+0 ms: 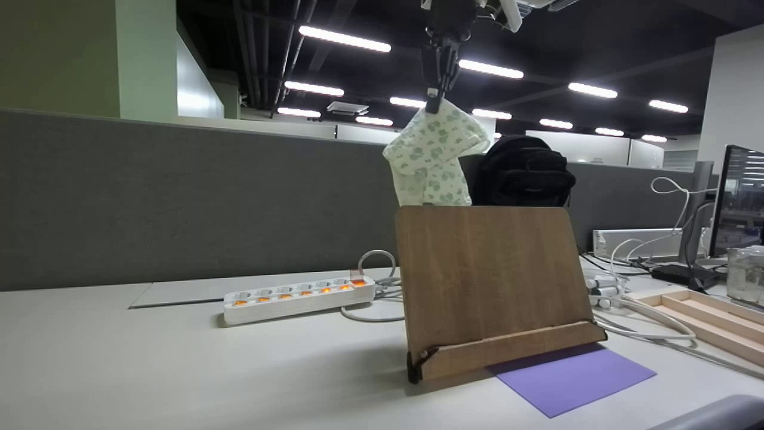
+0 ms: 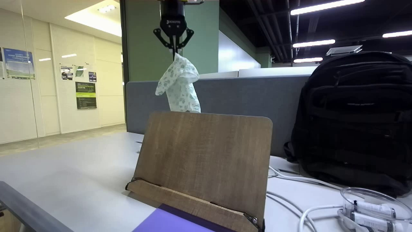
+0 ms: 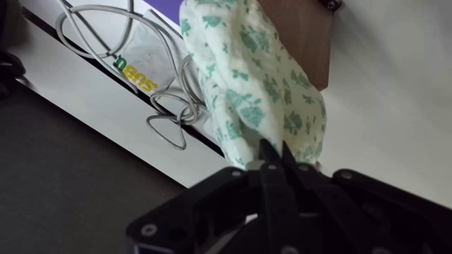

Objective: Hang the cloth on the brown stand

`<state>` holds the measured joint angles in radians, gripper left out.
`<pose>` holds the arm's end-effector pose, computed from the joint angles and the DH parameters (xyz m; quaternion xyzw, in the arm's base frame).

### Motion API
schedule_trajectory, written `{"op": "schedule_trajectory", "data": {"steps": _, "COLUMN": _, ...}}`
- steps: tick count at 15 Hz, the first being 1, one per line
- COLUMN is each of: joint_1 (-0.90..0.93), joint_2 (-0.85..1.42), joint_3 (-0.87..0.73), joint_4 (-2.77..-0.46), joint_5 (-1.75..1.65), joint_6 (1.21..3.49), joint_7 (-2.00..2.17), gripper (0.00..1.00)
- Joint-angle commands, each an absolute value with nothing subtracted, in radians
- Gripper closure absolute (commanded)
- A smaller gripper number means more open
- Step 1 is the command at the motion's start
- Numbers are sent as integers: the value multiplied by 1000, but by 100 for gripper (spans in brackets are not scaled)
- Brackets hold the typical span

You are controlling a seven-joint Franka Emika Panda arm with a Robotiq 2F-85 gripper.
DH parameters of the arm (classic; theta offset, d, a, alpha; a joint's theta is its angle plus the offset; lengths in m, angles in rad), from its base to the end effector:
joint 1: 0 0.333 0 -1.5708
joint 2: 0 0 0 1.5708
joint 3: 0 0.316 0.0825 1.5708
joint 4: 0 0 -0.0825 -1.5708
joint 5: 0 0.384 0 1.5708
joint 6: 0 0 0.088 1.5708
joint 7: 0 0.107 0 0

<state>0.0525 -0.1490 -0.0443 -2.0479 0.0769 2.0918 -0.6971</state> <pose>0.5317 0.0071 0.5240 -0.9388 -0.3286 -0.1034 0.0036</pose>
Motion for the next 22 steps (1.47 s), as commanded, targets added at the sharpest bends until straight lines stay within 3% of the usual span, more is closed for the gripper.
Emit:
{"op": "schedule_trajectory", "data": {"steps": 1, "joint_1": 37, "joint_2": -186, "joint_3": -69, "joint_4": -2104, "joint_5": 107, "joint_6": 2087, "joint_7": -811, "gripper": 99}}
{"op": "schedule_trajectory", "data": {"steps": 11, "joint_1": -7, "joint_2": -284, "joint_3": -95, "joint_4": -2262, "joint_5": 31, "joint_6": 2036, "joint_7": -870, "gripper": 99}}
{"op": "schedule_trajectory", "data": {"steps": 22, "joint_1": -23, "joint_2": -278, "joint_3": -97, "joint_4": -2374, "joint_5": 15, "joint_6": 2181, "joint_7": -709, "gripper": 99}}
